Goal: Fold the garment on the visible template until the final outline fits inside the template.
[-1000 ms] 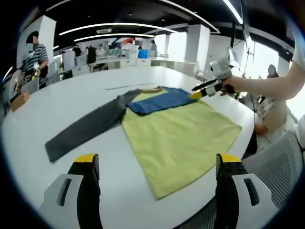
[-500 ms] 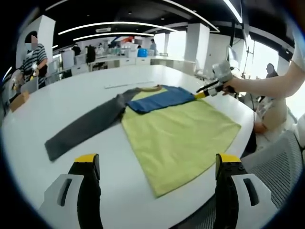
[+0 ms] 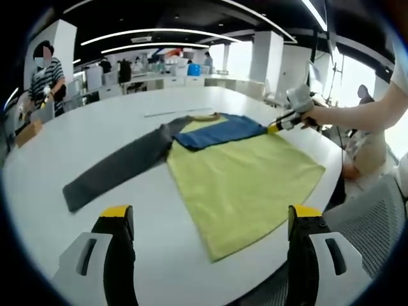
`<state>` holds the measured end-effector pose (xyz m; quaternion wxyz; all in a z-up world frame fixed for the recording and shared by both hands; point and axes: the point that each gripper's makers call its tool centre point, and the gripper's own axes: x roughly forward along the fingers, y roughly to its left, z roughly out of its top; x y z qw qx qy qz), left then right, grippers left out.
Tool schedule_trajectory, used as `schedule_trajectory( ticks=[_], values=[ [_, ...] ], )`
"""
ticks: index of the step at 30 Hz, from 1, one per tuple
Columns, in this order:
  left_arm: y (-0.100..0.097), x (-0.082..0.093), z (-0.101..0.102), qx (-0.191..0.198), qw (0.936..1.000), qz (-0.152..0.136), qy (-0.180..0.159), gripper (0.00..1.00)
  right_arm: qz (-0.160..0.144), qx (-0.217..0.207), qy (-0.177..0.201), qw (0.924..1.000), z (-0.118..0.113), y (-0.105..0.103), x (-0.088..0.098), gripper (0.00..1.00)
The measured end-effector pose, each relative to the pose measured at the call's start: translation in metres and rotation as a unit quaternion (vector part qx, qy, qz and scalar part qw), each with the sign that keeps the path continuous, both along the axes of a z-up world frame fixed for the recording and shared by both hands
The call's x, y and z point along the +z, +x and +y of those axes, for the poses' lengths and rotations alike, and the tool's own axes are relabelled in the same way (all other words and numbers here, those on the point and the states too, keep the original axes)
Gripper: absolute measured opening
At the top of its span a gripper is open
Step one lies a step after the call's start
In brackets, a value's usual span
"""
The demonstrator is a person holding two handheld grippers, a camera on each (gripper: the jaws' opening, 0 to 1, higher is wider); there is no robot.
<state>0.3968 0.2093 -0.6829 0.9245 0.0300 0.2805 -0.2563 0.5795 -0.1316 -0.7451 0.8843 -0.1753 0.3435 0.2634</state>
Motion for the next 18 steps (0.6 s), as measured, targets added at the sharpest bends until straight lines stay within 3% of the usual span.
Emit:
schedule_trajectory(
  ticks=[4, 7, 10, 15, 18],
  values=[
    [0.000, -0.001, 0.001, 0.002, 1.0000, 0.000, 0.001, 0.97, -0.007, 0.010, -0.006, 0.9999, 0.002, -0.005, 0.001, 0.00],
    [-0.001, -0.002, 0.001, 0.001, 1.0000, 0.002, 0.002, 0.97, -0.023, 0.049, -0.052, 0.9971, 0.003, -0.009, -0.002, 0.00],
    [-0.001, -0.003, 0.001, 0.001, 1.0000, 0.005, 0.002, 0.97, -0.023, 0.050, -0.053, 0.9970, 0.006, -0.010, -0.003, 0.00],
    [-0.001, -0.003, 0.001, 0.000, 1.0000, 0.005, 0.004, 0.97, -0.022, 0.027, -0.052, 0.9980, 0.001, -0.008, -0.001, 0.00],
    [-0.001, -0.004, 0.002, 0.003, 1.0000, 0.005, 0.002, 0.96, -0.021, -0.006, -0.026, 0.9994, -0.001, -0.008, 0.001, 0.04]
  ],
)
